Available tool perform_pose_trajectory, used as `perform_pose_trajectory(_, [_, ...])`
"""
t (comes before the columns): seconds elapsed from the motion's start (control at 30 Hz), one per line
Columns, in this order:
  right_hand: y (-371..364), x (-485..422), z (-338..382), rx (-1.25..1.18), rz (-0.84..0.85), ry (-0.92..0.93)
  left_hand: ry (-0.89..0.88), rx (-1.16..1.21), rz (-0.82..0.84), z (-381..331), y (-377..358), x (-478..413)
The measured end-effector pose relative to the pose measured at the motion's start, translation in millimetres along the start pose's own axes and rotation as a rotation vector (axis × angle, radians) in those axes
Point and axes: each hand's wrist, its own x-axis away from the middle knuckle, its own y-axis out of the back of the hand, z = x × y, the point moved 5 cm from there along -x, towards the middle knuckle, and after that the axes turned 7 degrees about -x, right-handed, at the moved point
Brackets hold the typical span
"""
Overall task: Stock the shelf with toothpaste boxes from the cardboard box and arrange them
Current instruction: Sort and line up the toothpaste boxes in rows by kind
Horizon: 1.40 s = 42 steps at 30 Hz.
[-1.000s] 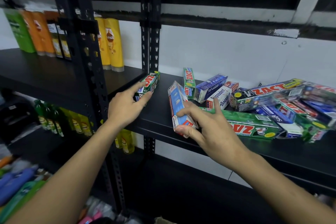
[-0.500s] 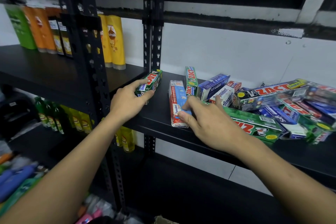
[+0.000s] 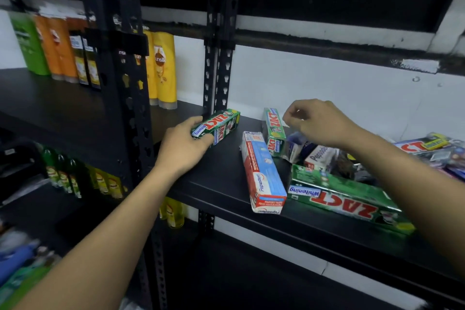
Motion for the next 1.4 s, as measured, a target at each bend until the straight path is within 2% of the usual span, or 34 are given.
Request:
perform_pose_trajectory(0.3, [-46,-86,-29,0.219,0.171,-0.166,0.015,-0.023,-0.048,4,2,4])
perform_pose_trajectory(0.43, [-54,-99,-30,0.105,0.139,-0.242,0.014,-0.045,-0.05,5,1,2])
perform_pose_trajectory(0.53, [-60,-103,-28,0.183,0.166,-0.256,0.006,-0.06,-0.054,5,1,2])
perform_pose_trajectory(0.73, [-59,-110,-34,0.08,0.093,-0.312,-0.002,-0.067,-0.04,3,2,3])
perform_pose_trajectory(0.9, [-38,-114,-26,-0.1,-0.028,-0.244,0.006,-0.065,-0.035,3,2,4])
perform_pose_trajectory(1.2, [-7,-97,-29,-0.701,-0.273,-0.176,0.028,-0.062,-0.052,1,2,5])
perform_pose_trajectory(1.3, [-8,-91,-37,-0.809,-0.271,-0.179,0.029,-0.067,-0.051,0,3,5])
perform_pose_trajectory(1.4, [-4,-95,-35,-0.812,-0.193,-0.146,0.023,-0.07,-0.05,0,2,6])
